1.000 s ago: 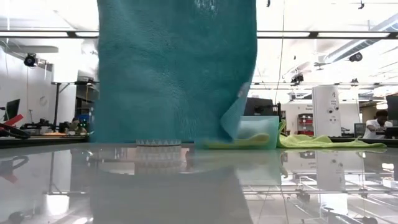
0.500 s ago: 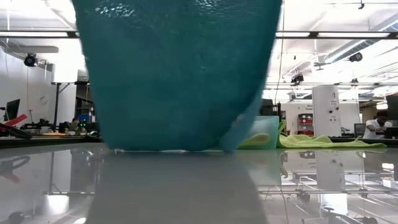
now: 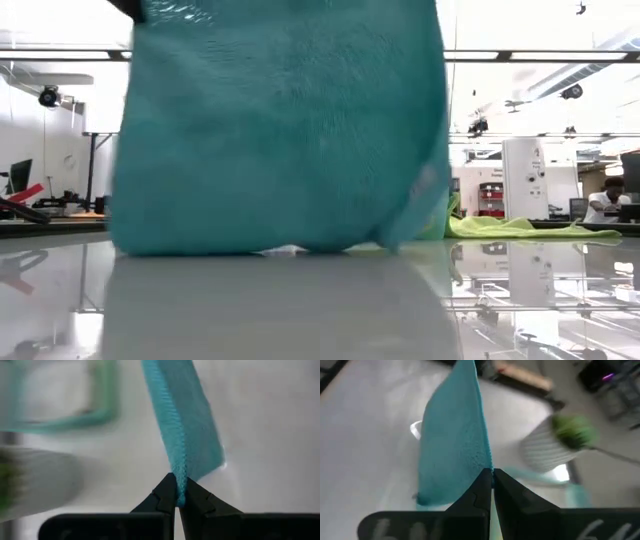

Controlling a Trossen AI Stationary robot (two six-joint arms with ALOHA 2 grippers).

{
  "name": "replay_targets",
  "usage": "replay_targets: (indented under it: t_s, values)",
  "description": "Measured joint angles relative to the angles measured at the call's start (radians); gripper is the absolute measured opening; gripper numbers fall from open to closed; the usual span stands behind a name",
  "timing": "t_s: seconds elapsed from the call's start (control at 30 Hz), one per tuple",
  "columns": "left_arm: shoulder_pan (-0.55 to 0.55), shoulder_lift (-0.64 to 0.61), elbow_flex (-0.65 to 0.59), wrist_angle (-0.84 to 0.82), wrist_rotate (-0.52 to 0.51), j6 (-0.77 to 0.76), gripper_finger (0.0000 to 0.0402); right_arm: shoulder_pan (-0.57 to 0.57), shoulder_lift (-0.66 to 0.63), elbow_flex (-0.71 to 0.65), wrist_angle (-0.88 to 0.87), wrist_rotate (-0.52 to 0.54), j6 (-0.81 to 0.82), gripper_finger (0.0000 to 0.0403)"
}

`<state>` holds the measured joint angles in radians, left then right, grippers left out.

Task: Fold microfiber towels
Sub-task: Fold the blue microfiber cloth

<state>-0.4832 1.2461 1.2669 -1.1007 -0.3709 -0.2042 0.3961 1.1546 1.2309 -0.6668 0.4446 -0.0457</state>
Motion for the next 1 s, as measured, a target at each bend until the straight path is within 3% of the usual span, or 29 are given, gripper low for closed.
replay_targets:
  t_s: [0.1, 0.2, 0.4, 0.63, 0.73, 0.87, 1.0]
  values:
    - [0.046, -0.061, 0.028, -0.025, -0.089, 0.053, 0.0, -0.029, -0.013, 0.057, -0.01, 0.022, -0.059, 0.0008]
    - [0.069, -0.115, 0.056, 0.014, -0.11, 0.086, 0.0, -0.032, -0.014, 0.11, -0.015, 0.012, -0.087, 0.0008]
    - [0.035, -0.171, 0.044, 0.081, -0.072, 0.079, 0.0, -0.03, -0.014, 0.152, -0.037, -0.212, -0.029, 0.0008]
    - [-0.078, -0.108, -0.048, 0.123, 0.048, -0.052, 0.0, -0.011, -0.005, 0.048, -0.076, -0.417, 0.156, 0.0008]
    - [-0.11, -0.058, -0.053, 0.16, 0.005, 0.047, 0.0, -0.001, 0.003, 0.026, -0.09, -0.332, 0.08, 0.0008]
    - [-0.07, -0.028, 0.005, 0.17, -0.105, 0.16, 0.0, -0.019, -0.009, 0.066, -0.06, -0.041, 0.006, 0.0008]
    - [-0.023, -0.058, 0.024, 0.158, -0.279, 0.186, 0.0, -0.041, -0.013, 0.101, -0.063, -0.053, -0.059, 0.0008]
